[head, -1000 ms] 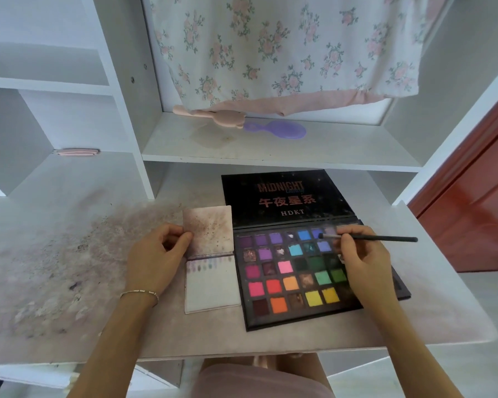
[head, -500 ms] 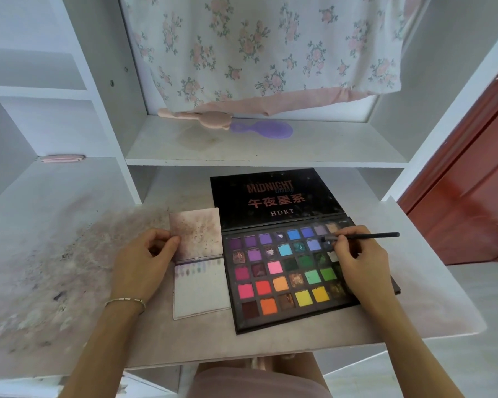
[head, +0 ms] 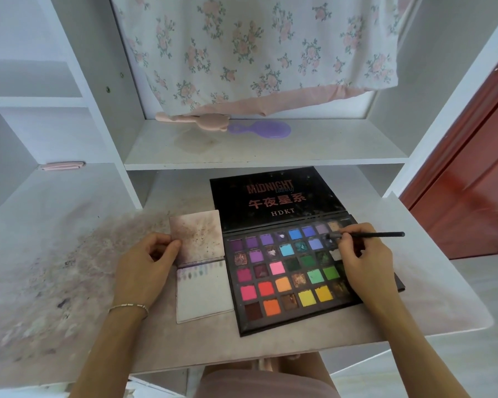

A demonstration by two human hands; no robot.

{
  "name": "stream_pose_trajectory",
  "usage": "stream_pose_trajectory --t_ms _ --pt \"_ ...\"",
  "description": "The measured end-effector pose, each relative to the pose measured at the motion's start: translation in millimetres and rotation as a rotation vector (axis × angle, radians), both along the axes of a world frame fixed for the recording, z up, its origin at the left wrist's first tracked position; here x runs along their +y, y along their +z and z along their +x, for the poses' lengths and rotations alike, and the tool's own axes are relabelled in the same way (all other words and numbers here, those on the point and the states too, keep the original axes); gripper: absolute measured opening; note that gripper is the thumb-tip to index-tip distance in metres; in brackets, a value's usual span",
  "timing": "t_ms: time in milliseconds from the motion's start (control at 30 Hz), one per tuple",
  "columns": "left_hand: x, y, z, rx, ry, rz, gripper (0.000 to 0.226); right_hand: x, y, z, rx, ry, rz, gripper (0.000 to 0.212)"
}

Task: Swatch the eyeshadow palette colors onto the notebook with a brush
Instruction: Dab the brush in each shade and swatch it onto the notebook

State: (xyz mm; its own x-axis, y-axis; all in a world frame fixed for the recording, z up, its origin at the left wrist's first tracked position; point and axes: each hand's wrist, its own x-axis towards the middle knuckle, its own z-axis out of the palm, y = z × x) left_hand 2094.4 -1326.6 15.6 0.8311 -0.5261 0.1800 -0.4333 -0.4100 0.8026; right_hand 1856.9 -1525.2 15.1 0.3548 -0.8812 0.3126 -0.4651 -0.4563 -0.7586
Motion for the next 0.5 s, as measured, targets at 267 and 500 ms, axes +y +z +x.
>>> stream_pose_trajectory --t_ms 267,500 --pt "0 1 0 0.014 -0.005 -0.031 0.017 2 2 -1 -0.078 -0.029 0.041 0.01" --pt "-1 0 1 -0.003 0.001 -0.014 0.006 21 13 8 -0.169 0.162 0.1 0.03"
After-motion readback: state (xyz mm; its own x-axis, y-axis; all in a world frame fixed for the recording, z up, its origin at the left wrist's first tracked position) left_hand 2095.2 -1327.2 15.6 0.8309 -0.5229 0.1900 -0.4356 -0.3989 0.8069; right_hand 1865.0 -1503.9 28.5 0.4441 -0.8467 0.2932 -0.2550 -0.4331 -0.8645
